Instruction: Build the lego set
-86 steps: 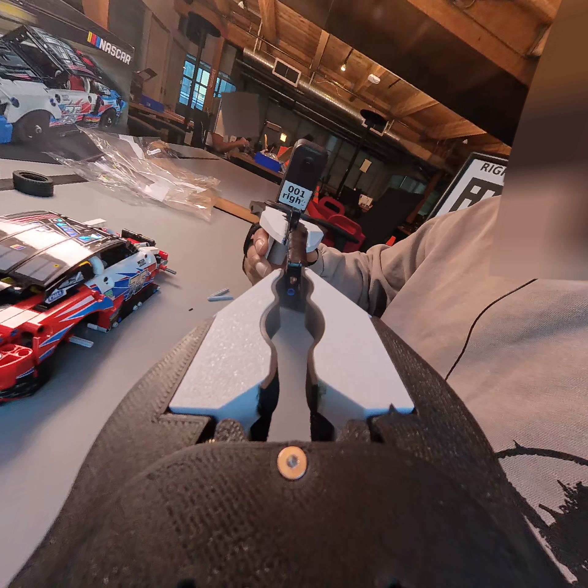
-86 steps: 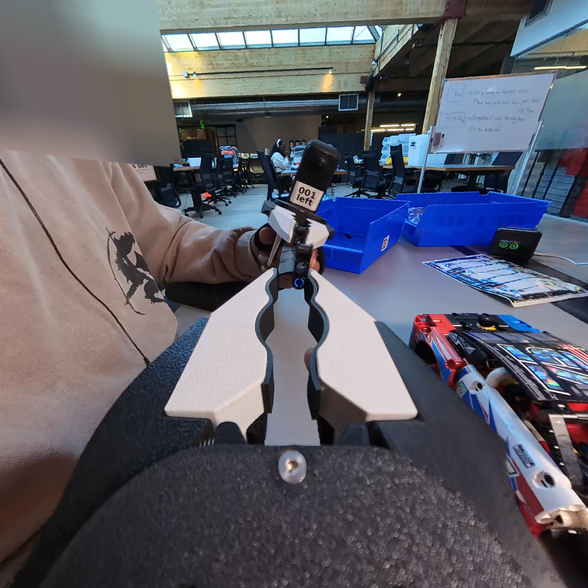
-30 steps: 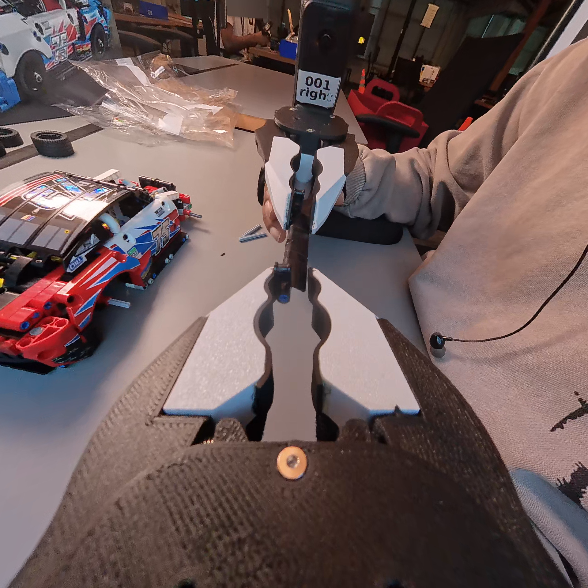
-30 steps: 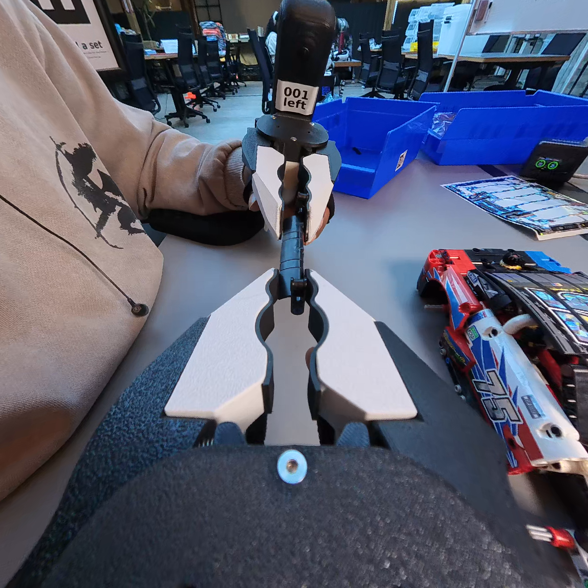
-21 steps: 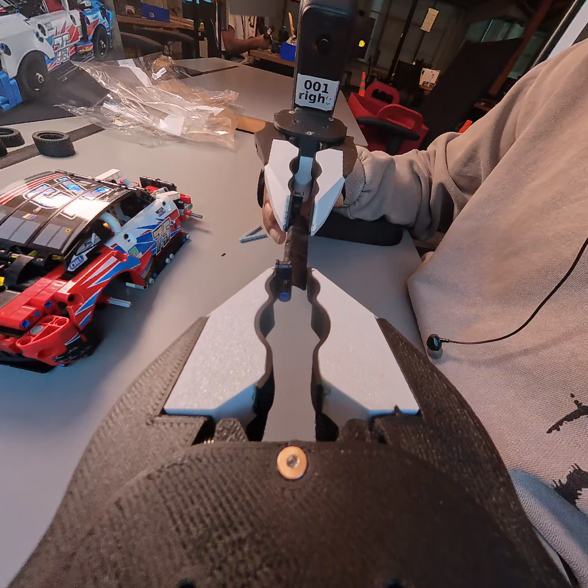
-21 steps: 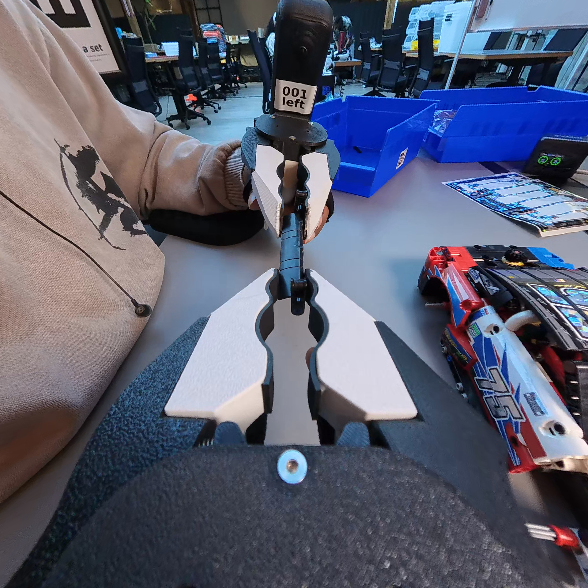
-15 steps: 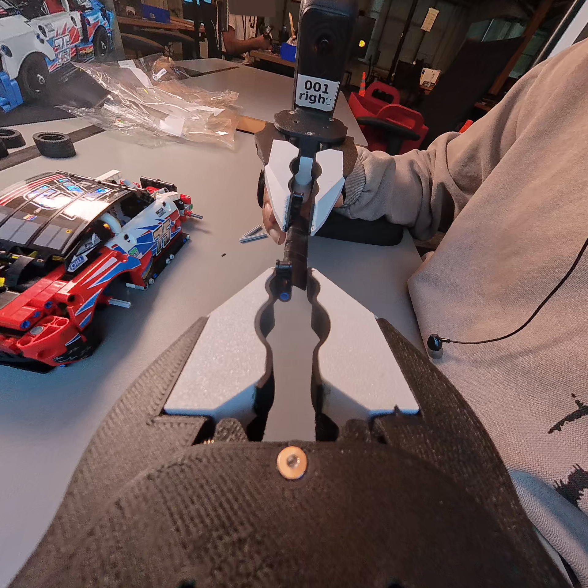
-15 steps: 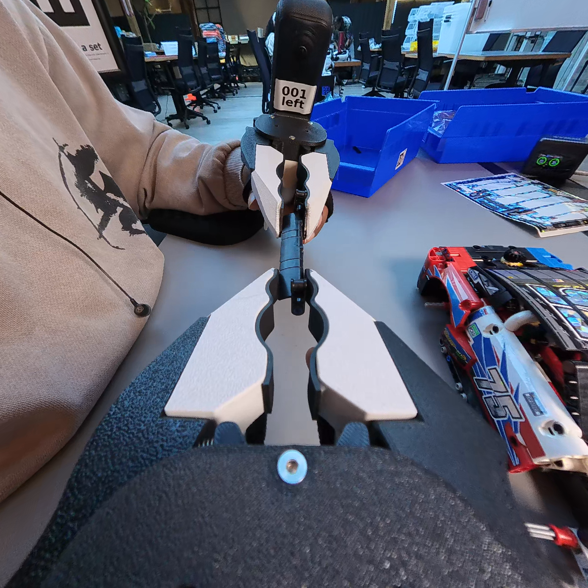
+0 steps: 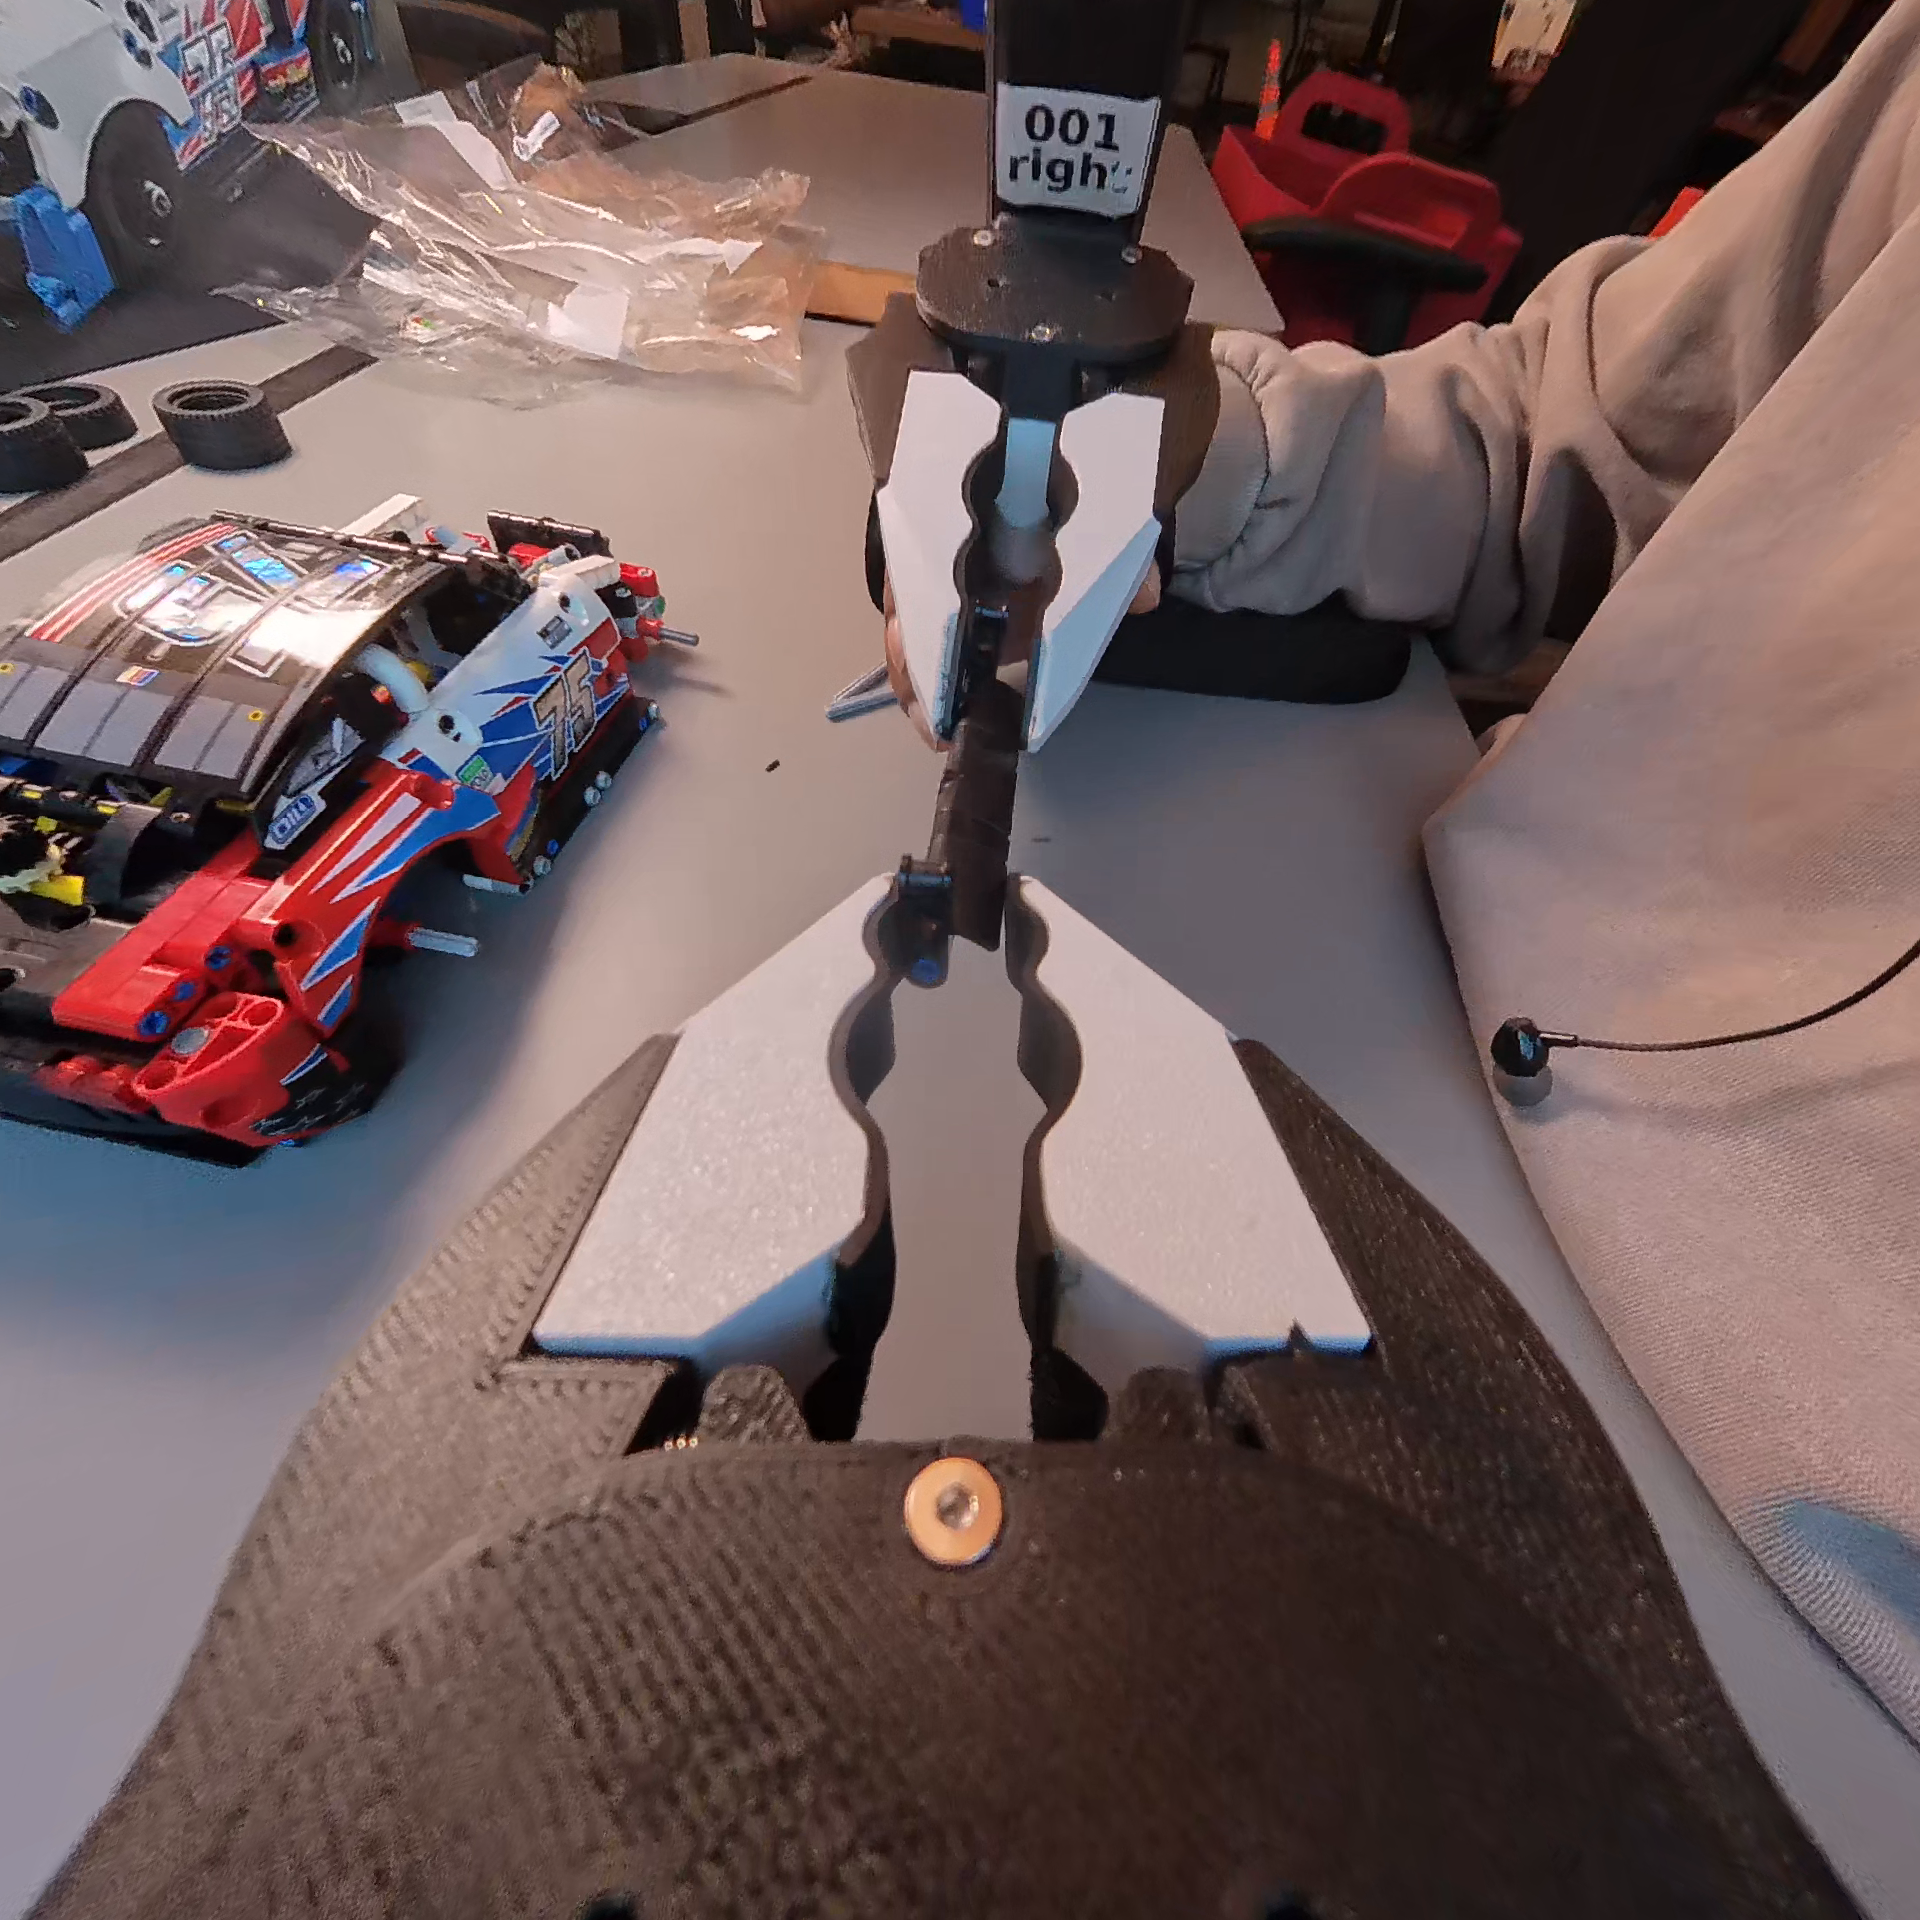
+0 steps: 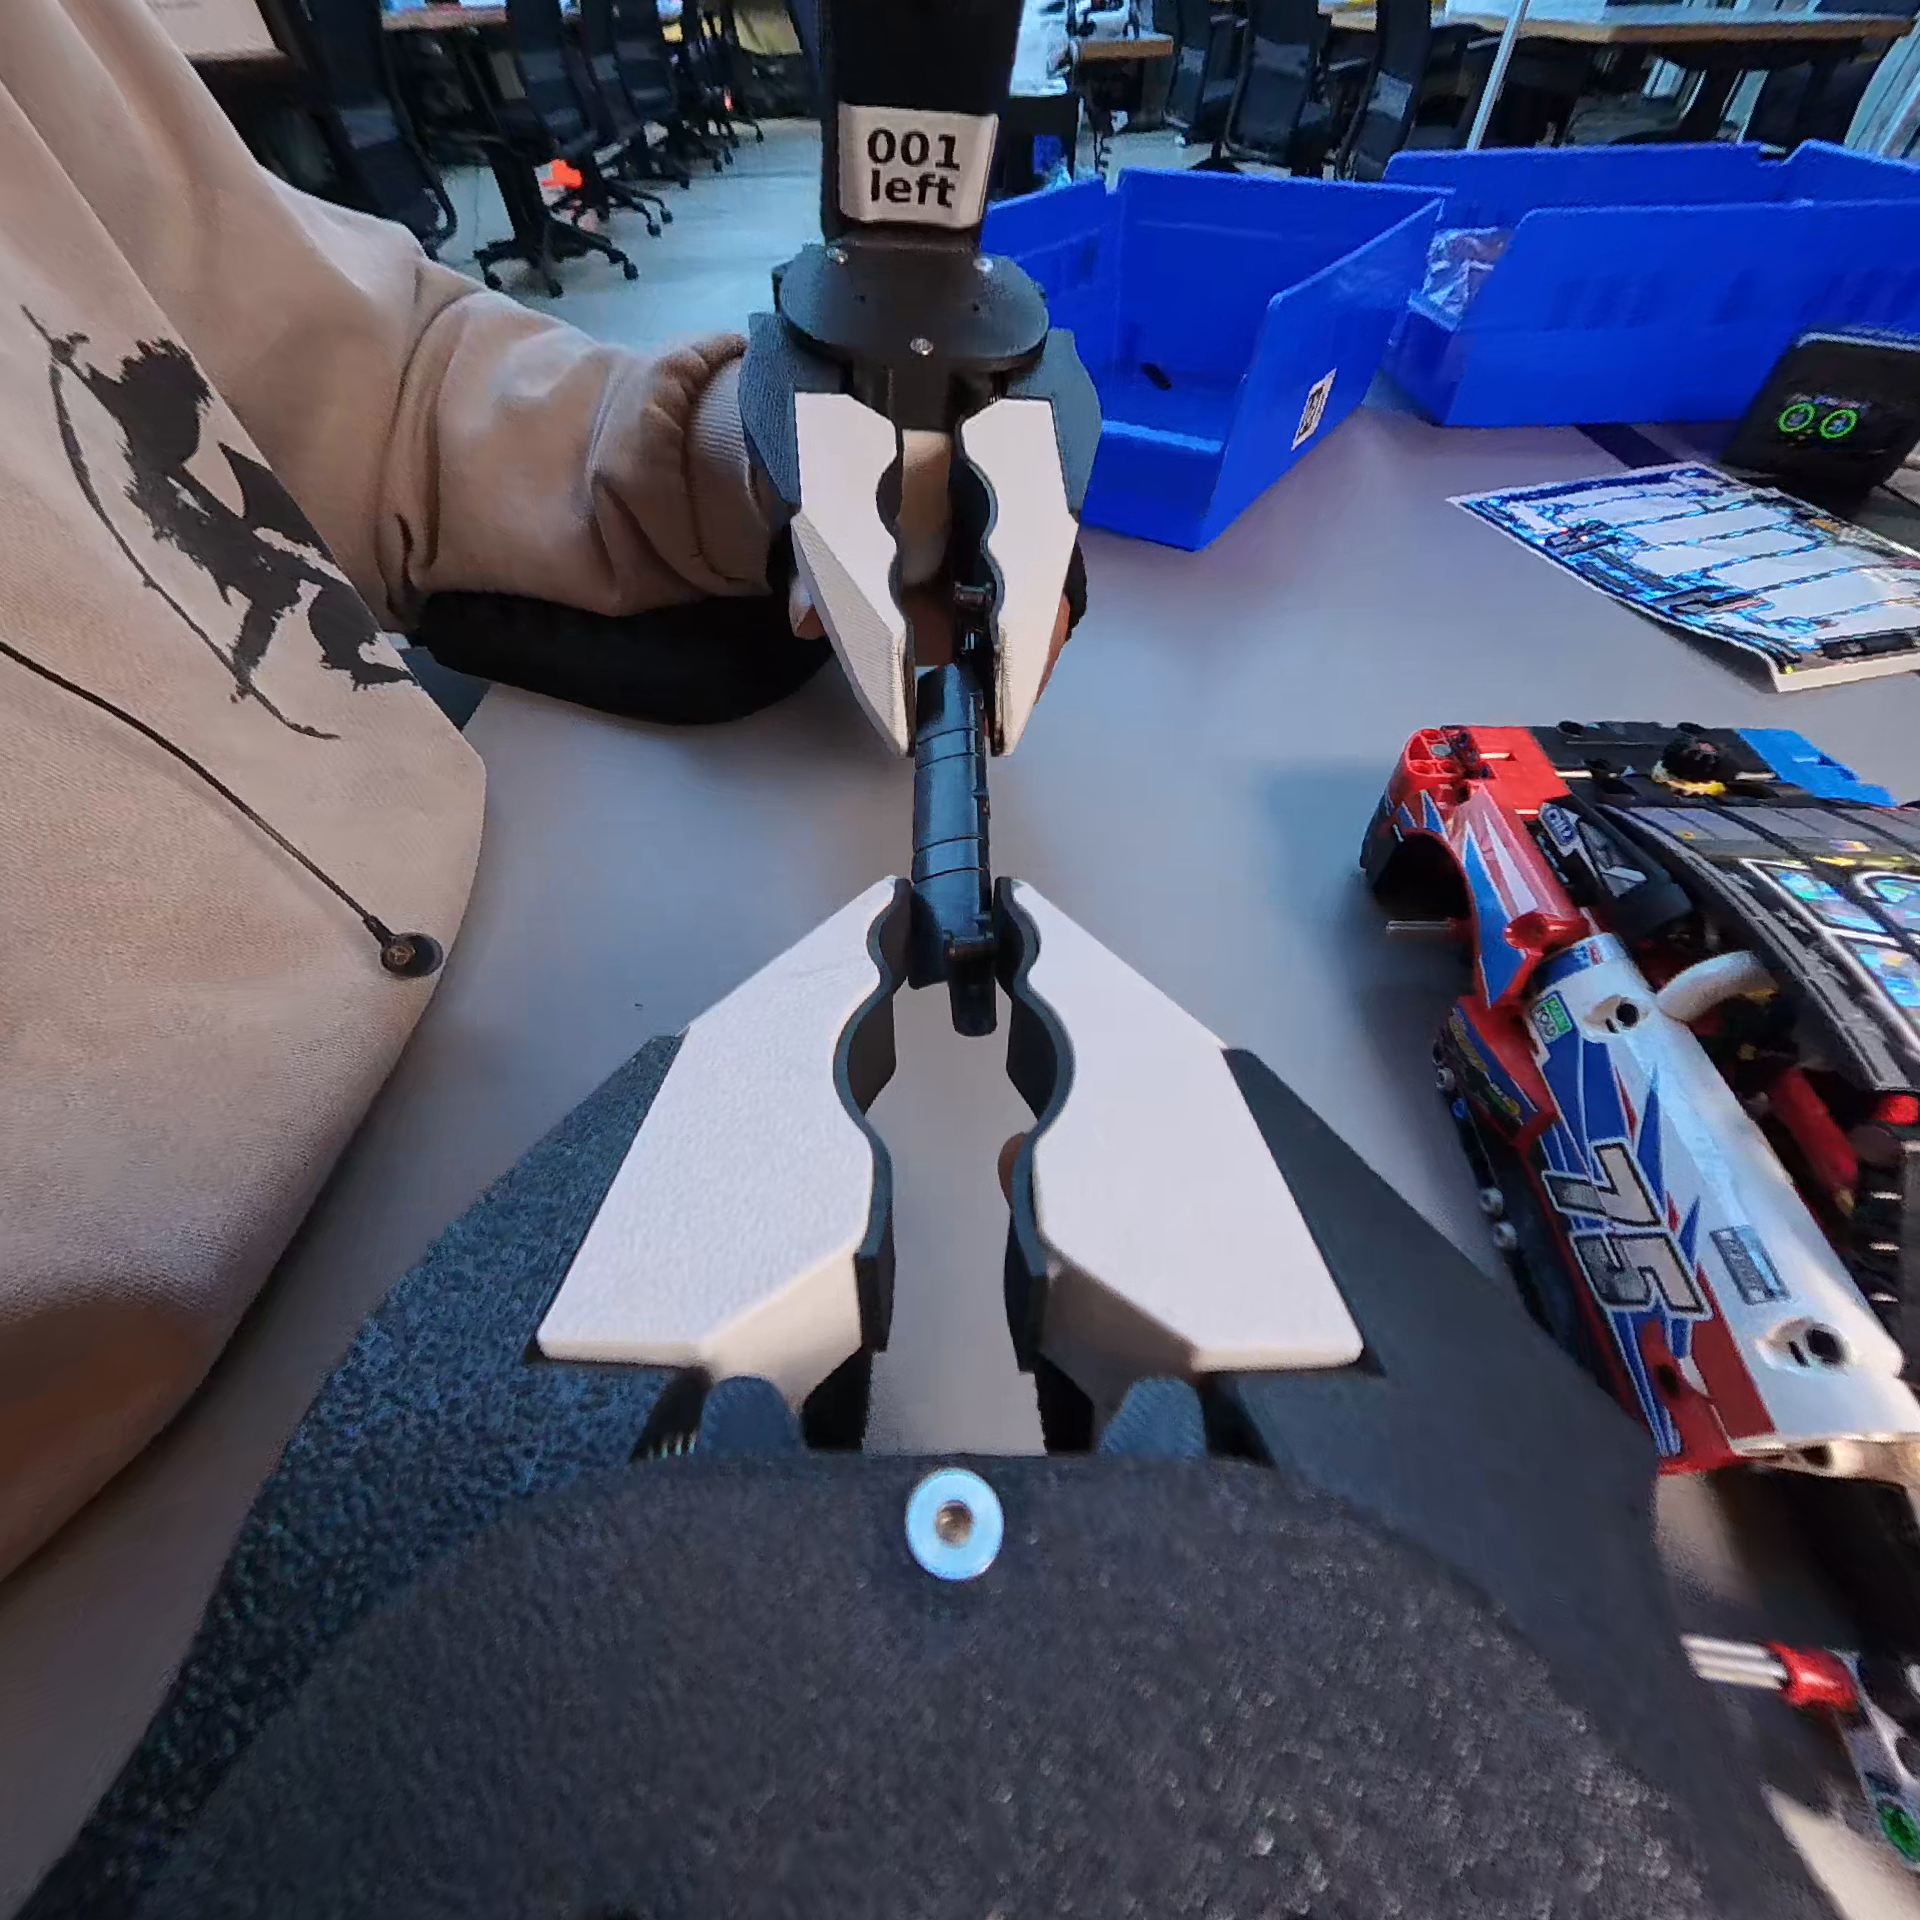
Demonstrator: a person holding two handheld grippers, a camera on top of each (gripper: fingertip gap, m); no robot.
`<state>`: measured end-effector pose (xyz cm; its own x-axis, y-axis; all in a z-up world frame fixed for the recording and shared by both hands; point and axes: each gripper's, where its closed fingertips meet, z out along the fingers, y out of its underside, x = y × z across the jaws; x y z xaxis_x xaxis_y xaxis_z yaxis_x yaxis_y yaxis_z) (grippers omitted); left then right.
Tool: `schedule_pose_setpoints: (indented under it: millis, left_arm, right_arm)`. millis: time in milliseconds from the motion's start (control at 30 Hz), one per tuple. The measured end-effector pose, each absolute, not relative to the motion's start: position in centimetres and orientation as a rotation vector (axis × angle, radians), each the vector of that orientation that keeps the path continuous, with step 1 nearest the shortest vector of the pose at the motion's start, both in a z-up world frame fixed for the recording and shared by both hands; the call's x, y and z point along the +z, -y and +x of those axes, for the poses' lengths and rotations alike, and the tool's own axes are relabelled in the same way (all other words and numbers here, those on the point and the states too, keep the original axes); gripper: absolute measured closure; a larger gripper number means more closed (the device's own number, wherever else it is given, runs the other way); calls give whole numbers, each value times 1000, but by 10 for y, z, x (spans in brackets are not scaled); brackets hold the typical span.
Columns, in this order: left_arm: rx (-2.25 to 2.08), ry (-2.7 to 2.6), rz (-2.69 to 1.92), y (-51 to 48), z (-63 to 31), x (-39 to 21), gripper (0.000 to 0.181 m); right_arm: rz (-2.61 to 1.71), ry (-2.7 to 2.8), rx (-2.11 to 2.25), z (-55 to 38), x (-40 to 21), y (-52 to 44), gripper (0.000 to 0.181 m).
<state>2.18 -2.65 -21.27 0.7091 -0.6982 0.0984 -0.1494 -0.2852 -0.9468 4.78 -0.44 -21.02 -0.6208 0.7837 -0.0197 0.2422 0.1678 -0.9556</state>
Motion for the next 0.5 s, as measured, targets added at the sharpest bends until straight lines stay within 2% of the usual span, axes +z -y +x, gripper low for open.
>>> schedule_pose_setpoints:
  millis: [500]
  left_arm:
    - [-519,-797,-1926,27,27,-247,167]
  right_arm:
    - [-976,2139,1224,50,-246,4,169]
